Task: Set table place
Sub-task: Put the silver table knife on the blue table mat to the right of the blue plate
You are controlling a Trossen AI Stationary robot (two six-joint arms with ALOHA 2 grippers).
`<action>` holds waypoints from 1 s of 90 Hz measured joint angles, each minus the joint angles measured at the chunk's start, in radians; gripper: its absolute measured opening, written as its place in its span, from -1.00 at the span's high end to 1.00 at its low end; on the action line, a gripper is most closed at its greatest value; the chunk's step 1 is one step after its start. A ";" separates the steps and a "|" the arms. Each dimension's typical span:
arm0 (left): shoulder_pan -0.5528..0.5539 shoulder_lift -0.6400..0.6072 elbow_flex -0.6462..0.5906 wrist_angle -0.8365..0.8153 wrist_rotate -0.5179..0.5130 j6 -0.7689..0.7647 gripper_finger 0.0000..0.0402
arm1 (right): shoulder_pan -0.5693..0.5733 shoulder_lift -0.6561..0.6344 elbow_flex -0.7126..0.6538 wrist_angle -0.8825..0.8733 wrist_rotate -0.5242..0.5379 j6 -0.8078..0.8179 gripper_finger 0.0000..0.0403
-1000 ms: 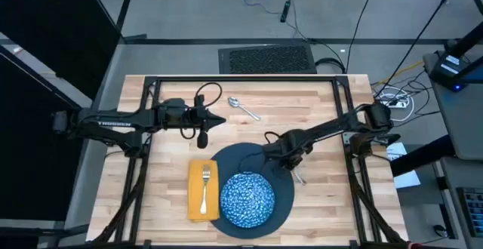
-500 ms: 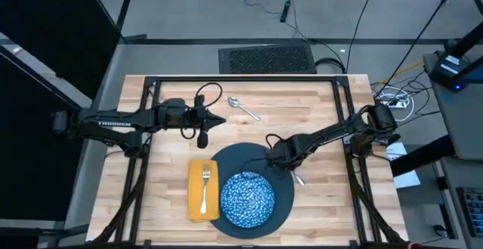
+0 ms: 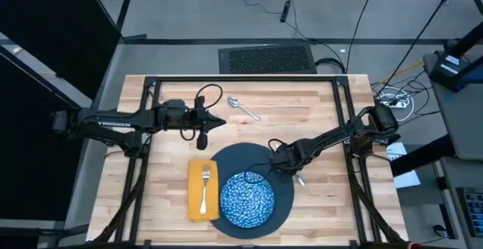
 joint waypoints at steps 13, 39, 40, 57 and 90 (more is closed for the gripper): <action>0.000 0.000 0.000 0.006 0.000 0.000 1.00 | 0.001 -0.001 -0.008 0.012 0.001 0.015 0.58; 0.000 0.000 0.000 0.006 0.000 0.000 1.00 | 0.011 -0.003 -0.005 0.016 -0.002 0.031 0.94; 0.000 0.000 0.000 0.006 0.000 0.000 1.00 | 0.011 -0.005 -0.004 0.015 -0.005 0.033 0.94; 0.000 0.000 0.000 0.005 0.000 0.000 1.00 | 0.021 -0.045 0.073 -0.040 -0.019 0.045 0.98; 0.000 0.000 0.000 0.004 0.000 0.001 1.00 | 0.101 -0.052 0.160 -0.054 0.050 0.141 0.99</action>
